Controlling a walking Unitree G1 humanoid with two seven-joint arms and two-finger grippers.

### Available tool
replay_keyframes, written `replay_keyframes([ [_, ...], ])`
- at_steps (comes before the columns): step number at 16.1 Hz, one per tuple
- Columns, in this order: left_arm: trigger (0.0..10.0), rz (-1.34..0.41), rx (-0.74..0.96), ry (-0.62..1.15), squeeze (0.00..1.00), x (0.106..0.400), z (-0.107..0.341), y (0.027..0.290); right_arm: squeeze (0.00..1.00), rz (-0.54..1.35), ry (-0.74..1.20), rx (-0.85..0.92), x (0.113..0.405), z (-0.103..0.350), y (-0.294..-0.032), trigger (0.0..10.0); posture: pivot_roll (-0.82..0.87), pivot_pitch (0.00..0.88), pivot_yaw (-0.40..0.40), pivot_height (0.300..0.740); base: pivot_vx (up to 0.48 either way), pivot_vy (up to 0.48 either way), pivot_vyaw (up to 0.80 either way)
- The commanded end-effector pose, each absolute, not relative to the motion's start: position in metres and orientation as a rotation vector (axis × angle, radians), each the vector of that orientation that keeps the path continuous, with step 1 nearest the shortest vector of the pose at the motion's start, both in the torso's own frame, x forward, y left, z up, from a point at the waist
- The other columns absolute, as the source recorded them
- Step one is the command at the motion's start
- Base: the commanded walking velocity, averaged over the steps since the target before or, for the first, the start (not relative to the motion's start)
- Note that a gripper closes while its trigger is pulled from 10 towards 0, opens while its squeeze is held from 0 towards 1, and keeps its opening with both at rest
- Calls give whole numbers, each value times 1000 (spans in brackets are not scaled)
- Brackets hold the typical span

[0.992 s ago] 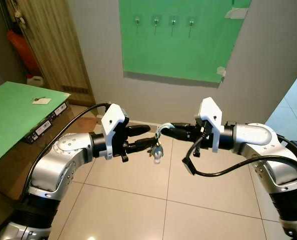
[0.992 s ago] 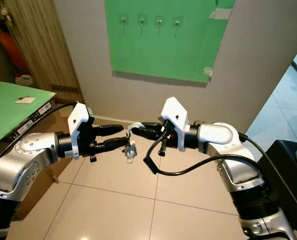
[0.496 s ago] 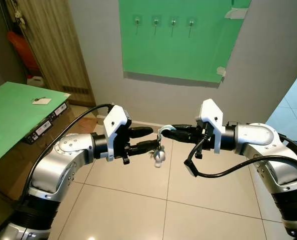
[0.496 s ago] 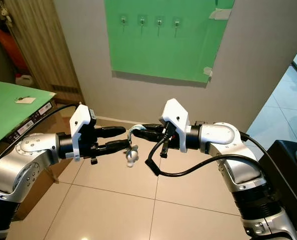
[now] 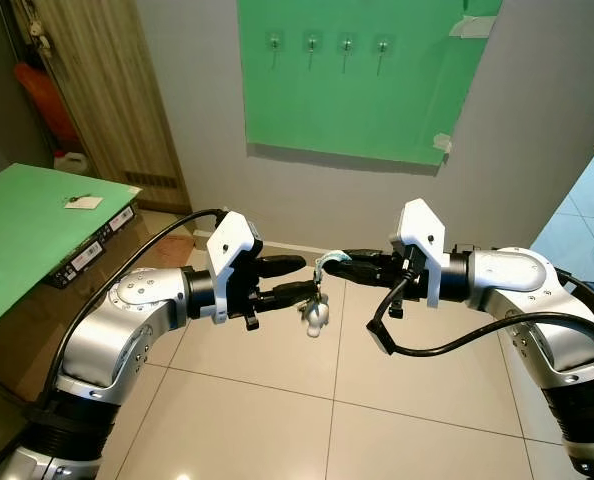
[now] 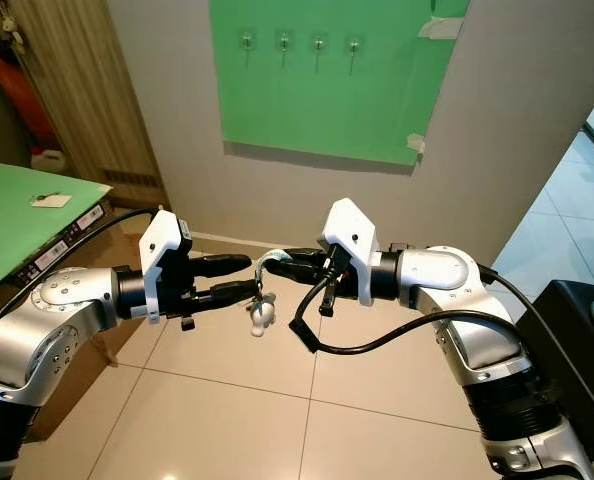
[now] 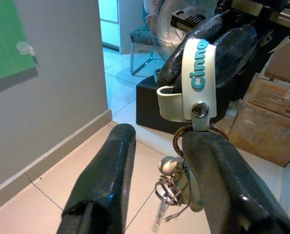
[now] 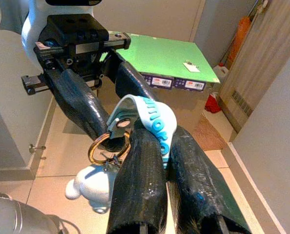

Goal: Hang keys on a hook

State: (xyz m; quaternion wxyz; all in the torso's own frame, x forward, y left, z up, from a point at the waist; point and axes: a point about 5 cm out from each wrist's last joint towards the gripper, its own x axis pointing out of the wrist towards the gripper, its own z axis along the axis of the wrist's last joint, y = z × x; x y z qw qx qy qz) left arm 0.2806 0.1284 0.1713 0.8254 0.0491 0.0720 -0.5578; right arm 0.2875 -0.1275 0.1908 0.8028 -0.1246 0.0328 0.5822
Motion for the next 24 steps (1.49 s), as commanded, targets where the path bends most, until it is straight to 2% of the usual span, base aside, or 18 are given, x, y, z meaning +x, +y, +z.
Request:
replay_keyframes([
  [1,0,-1215,101,157,0,278,173,128,0,1264,40,-268,284,197,-124,0,-115,0,50,740,0,0,0],
  [18,0,-1312,49,155,0,268,171,122,0,1266,39,-257,284,197,-122,0,-114,0,46,740,0,0,0],
  [22,0,-1333,5,114,0,266,179,122,0,1244,57,-304,285,191,-126,0,-115,0,47,740,0,0,0],
  [24,0,-1299,-75,26,0,272,195,125,0,1223,57,-340,286,190,-127,0,-116,0,48,740,0,0,0],
])
